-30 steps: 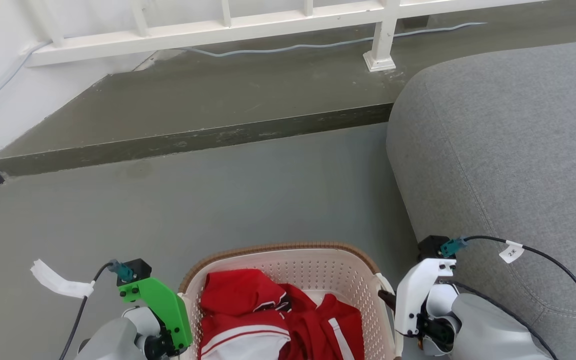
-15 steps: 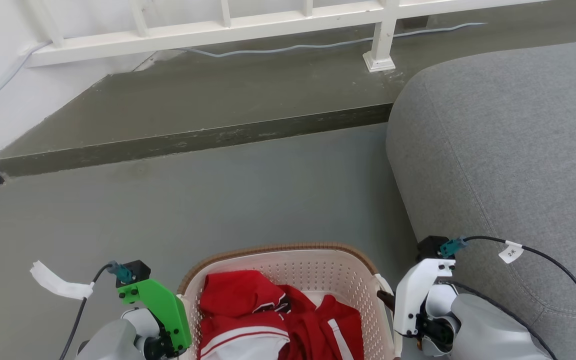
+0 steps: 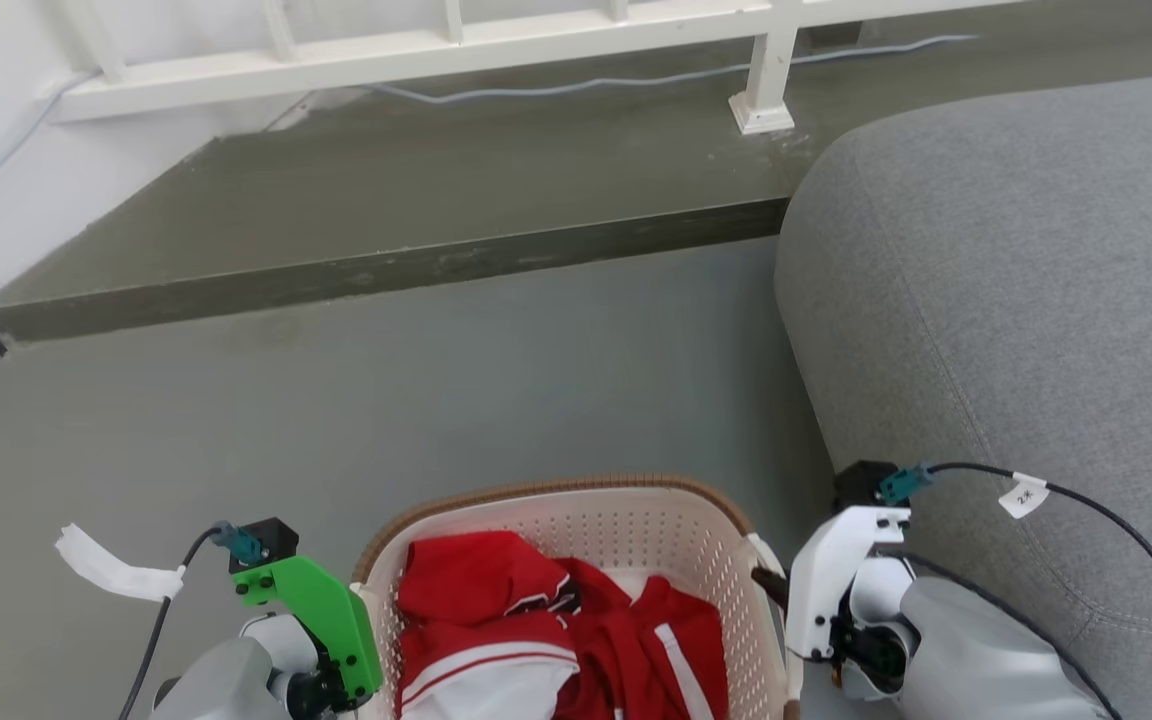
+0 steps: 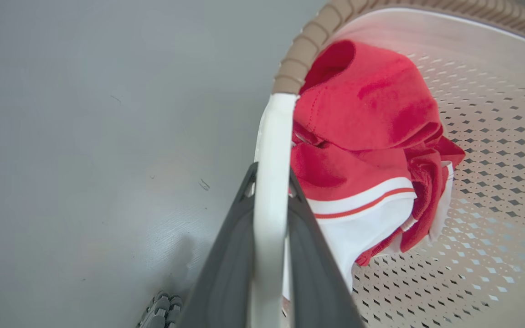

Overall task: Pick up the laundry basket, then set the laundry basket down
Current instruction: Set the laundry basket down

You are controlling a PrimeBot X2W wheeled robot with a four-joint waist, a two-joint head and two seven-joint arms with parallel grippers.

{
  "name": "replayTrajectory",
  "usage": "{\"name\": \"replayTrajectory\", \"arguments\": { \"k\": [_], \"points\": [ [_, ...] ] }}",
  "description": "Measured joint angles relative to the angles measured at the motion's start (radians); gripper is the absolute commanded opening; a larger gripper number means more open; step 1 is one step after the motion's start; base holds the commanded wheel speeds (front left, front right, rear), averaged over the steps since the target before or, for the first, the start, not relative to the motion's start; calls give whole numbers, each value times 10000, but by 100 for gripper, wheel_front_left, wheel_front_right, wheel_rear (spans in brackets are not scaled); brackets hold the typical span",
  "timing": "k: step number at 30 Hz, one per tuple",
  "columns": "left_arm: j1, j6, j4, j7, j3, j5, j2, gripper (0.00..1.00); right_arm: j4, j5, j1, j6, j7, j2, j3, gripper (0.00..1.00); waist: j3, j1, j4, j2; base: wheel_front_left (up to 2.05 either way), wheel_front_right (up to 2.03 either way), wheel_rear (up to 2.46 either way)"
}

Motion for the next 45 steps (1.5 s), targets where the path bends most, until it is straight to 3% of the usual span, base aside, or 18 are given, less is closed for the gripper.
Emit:
{"name": "replayTrajectory", "arguments": {
  "k": [19, 45],
  "points": [
    [-858, 113, -313, -696, -19, 4, 0, 0, 117, -21, -928, 2, -869, -63, -31, 0, 1300, 0, 82, 0, 0, 0, 0],
    [-2672, 556, -880, -2529, -146, 360, -109, 0, 86, -738, -2957, 0, -2744, -483, 0, 0, 4750, 1, 514, 0, 0, 0, 0]
  ]
}}
